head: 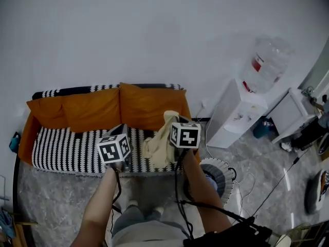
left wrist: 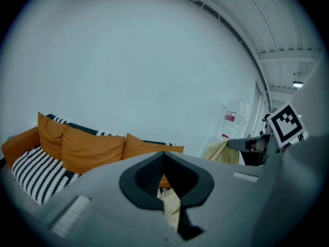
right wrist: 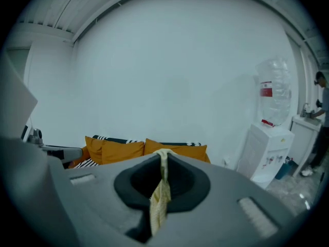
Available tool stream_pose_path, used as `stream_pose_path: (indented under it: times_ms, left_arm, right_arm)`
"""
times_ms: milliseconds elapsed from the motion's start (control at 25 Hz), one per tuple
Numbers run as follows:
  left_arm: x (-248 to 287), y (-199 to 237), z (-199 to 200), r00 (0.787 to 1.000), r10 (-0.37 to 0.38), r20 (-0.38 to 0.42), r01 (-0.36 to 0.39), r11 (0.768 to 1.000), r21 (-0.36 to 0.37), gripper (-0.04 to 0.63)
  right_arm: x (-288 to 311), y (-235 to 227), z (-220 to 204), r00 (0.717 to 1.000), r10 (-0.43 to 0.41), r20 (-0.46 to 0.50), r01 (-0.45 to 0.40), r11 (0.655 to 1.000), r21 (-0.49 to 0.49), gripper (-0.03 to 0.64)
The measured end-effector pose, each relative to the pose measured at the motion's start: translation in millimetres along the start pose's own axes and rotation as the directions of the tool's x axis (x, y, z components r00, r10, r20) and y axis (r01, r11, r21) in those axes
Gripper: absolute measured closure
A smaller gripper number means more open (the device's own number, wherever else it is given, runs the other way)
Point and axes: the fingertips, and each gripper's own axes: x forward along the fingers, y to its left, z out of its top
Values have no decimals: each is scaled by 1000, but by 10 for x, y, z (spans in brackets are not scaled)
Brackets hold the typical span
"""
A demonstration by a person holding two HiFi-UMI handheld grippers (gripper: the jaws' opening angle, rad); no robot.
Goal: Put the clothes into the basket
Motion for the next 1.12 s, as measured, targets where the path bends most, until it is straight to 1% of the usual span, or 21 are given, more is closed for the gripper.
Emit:
stream_pose_path:
  times_ms: [120,200,400,600,720,880,1120]
  left_arm:
    - [-3,-23,179,999,-7,40,6,1000,27,601]
    - [8,-53,291,998,-27,53,25,999,44,601]
    - [15,-163,468,991,-125,40,123,991,49,601]
    - [87,-351,709,979,-197,56,191,977,99,601]
    - [76,-426,845,968,-240,70,230,966,119,601]
    - [62,-558,975,950,-299,84,288,950,121,601]
    - [-35,-794,1100,921,-380,86,364,918,160,601]
  right_arm:
    - [-120,-10,147,999,-20,34,20,1000,8,606]
    - [-209,-20,257,997,-39,59,38,999,18,606]
    - [-460,-36,540,988,-104,113,103,995,16,606]
    - [-662,-145,797,973,-174,152,174,985,16,606]
    - [-809,-160,928,962,-207,176,208,978,15,606]
    - [-1033,-223,1088,942,-260,213,263,965,18,606]
    - [-1390,-308,1319,907,-334,256,339,940,26,606]
